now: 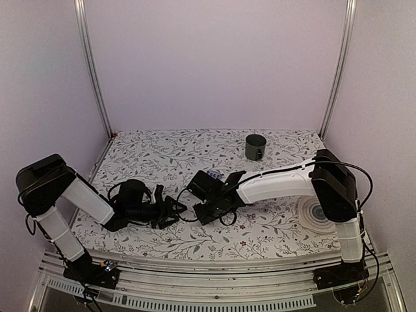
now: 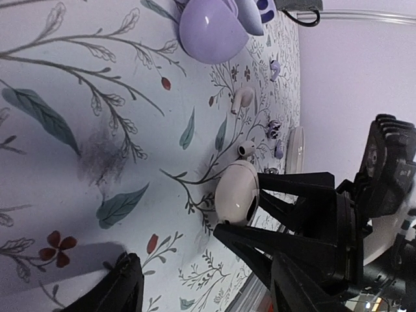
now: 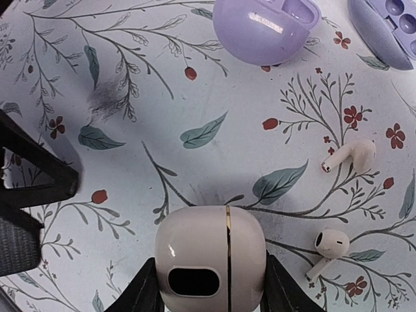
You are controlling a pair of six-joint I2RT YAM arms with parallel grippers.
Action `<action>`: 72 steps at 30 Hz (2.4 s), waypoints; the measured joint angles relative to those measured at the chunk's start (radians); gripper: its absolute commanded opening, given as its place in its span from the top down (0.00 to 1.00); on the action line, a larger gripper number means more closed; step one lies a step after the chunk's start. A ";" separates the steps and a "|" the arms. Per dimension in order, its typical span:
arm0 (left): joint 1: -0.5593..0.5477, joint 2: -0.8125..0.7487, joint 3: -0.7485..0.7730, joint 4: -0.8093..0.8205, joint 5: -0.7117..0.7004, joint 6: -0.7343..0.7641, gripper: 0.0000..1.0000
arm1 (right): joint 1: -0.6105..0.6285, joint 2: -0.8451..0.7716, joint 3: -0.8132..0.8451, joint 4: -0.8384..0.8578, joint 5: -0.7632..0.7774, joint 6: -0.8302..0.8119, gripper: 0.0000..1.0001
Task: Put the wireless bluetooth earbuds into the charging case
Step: Pick up the charging case from the center of the board, then pass from the right arm to the left
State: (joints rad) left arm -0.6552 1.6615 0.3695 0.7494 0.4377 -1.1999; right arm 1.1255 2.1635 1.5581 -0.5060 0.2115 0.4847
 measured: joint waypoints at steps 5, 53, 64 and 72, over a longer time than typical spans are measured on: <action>-0.018 0.086 0.014 0.135 0.027 -0.065 0.45 | 0.000 -0.083 -0.063 0.061 -0.037 -0.023 0.63; -0.032 0.027 0.068 0.256 0.054 -0.118 0.52 | -0.020 -0.201 -0.155 0.209 -0.199 -0.072 0.58; -0.035 0.027 0.106 0.172 0.154 -0.060 0.61 | -0.024 -0.211 -0.155 0.208 -0.197 -0.102 0.58; -0.035 0.048 0.108 0.174 0.162 -0.073 0.83 | -0.024 -0.212 -0.155 0.203 -0.186 -0.103 0.54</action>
State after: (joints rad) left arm -0.6903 1.7100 0.4770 0.9230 0.5995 -1.2732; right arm 1.1011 1.9514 1.4029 -0.3027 0.0254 0.3813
